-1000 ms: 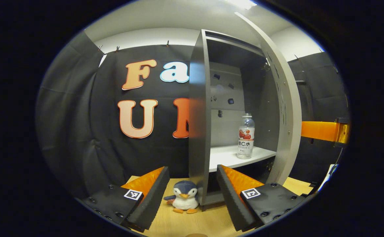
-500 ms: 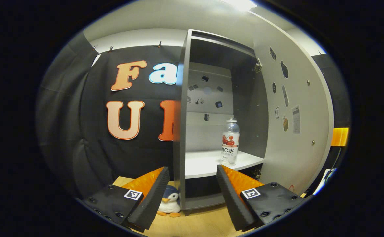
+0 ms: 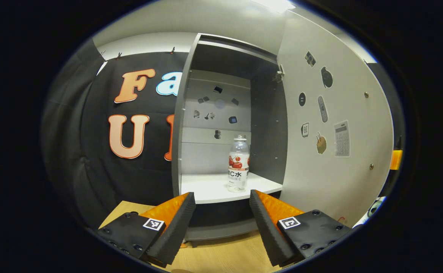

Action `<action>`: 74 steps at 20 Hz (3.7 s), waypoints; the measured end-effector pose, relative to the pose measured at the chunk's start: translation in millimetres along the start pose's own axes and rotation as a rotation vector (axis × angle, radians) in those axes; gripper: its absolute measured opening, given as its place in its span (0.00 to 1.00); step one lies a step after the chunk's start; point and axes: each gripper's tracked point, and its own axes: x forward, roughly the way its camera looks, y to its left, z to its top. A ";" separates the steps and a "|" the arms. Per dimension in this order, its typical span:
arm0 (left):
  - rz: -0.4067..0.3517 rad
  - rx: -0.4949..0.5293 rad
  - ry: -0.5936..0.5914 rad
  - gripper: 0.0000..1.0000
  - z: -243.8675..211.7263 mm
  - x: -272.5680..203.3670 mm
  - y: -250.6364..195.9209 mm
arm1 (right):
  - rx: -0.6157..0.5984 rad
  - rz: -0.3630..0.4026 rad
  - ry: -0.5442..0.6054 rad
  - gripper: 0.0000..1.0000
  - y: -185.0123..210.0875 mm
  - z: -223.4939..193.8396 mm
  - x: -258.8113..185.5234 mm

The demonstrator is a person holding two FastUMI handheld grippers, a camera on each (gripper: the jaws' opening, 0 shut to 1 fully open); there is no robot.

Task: Open the cabinet door with the right hand, grasp the bottle in the cabinet with the left hand and place it on the coaster, then close the cabinet door with the right hand.

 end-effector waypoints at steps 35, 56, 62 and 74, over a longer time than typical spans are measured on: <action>-0.137 0.060 -0.007 0.94 -5.9 101.7 -48.5 | -0.029 -0.425 -0.034 0.83 -86.2 15.1 -61.0; -0.235 0.054 0.012 0.94 -31.5 237.0 -43.3 | -0.090 -0.287 0.041 0.93 52.7 -56.2 61.2; -0.244 0.058 0.026 0.94 -41.5 252.6 -45.9 | -0.069 -0.334 0.049 0.93 40.7 -67.9 74.5; -0.216 0.052 0.016 0.83 -44.1 254.7 -42.3 | -0.099 -0.291 0.058 0.93 43.6 -71.7 77.3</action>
